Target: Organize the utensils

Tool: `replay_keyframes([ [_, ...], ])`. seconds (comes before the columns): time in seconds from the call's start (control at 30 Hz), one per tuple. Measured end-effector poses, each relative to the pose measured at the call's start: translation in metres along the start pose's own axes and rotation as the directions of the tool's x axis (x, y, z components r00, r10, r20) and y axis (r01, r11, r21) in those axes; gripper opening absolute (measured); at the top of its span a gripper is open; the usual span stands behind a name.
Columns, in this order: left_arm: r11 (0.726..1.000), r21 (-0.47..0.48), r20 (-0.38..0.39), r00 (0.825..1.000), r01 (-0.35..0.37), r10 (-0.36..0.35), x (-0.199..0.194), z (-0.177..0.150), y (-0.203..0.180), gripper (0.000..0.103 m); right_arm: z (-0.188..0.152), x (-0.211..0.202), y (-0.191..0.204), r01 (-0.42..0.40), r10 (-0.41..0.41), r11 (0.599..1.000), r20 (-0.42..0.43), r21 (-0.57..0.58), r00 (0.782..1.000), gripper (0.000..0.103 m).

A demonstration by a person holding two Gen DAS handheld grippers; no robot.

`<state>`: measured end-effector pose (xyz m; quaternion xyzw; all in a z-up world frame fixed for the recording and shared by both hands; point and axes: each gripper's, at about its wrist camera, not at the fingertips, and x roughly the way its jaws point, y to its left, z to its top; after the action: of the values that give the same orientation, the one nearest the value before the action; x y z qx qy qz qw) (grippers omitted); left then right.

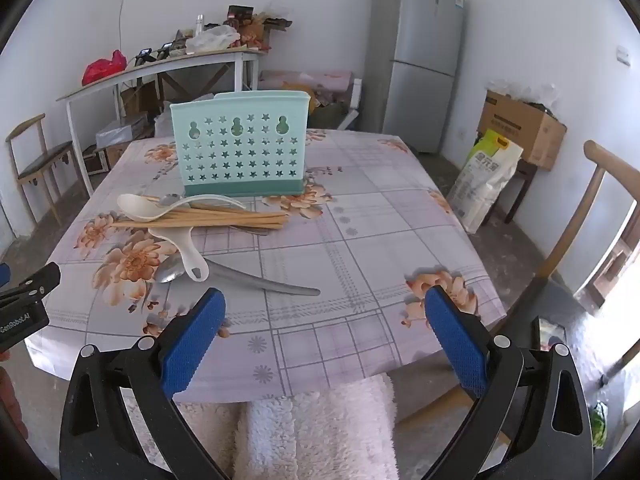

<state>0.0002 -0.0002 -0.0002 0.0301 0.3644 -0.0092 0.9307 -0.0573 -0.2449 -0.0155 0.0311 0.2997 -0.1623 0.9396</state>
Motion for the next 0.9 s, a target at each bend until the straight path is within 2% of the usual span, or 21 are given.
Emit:
replay_keyframes([
  [0.3,1.0,0.009,0.001,1.0,-0.001,0.001,0.004,0.002,-0.002,0.098,-0.001,-0.003,0.0,0.008,-0.008,1.0,0.002,-0.013,1.0,0.095],
  [0.9,1.0,0.013,0.015,1.0,-0.007,0.007,-0.001,0.0,-0.003,0.098,0.0,-0.001,0.002,-0.025,0.025,1.0,-0.012,-0.007,1.0,0.095],
])
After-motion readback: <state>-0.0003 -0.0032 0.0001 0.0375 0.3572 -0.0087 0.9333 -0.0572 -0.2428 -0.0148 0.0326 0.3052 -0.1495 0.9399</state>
